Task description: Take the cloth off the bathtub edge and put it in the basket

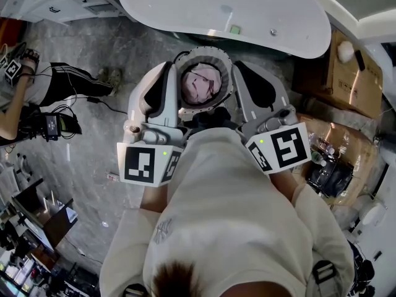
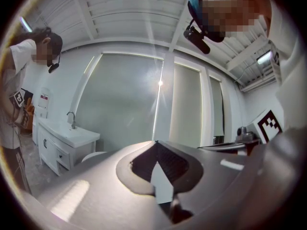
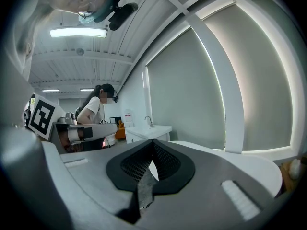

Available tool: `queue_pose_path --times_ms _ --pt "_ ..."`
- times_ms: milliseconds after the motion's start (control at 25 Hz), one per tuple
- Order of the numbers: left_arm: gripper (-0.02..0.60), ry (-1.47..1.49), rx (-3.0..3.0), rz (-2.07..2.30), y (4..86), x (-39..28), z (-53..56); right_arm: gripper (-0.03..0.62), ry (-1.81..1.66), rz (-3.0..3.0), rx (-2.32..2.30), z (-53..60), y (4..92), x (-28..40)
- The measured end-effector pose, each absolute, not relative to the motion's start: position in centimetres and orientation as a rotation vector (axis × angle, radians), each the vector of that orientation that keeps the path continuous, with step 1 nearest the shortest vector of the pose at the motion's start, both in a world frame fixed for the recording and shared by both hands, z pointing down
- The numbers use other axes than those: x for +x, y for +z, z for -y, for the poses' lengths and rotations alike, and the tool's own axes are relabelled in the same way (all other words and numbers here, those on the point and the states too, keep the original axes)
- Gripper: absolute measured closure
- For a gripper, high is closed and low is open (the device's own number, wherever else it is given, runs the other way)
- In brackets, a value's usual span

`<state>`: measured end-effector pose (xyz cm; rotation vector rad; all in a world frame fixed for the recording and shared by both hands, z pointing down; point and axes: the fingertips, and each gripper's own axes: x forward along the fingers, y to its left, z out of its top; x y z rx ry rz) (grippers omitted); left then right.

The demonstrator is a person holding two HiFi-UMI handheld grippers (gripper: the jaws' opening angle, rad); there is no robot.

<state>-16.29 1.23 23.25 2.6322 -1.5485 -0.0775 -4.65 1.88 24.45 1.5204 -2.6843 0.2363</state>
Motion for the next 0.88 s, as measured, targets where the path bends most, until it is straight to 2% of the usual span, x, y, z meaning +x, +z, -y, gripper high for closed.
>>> queue_pose_path --times_ms 880 --pt "0.58 -0.088 2.632 1.542 23.12 -16.37 -1.17 0.597 0.228 2.674 1.511 -1.84 24.55 -4.9"
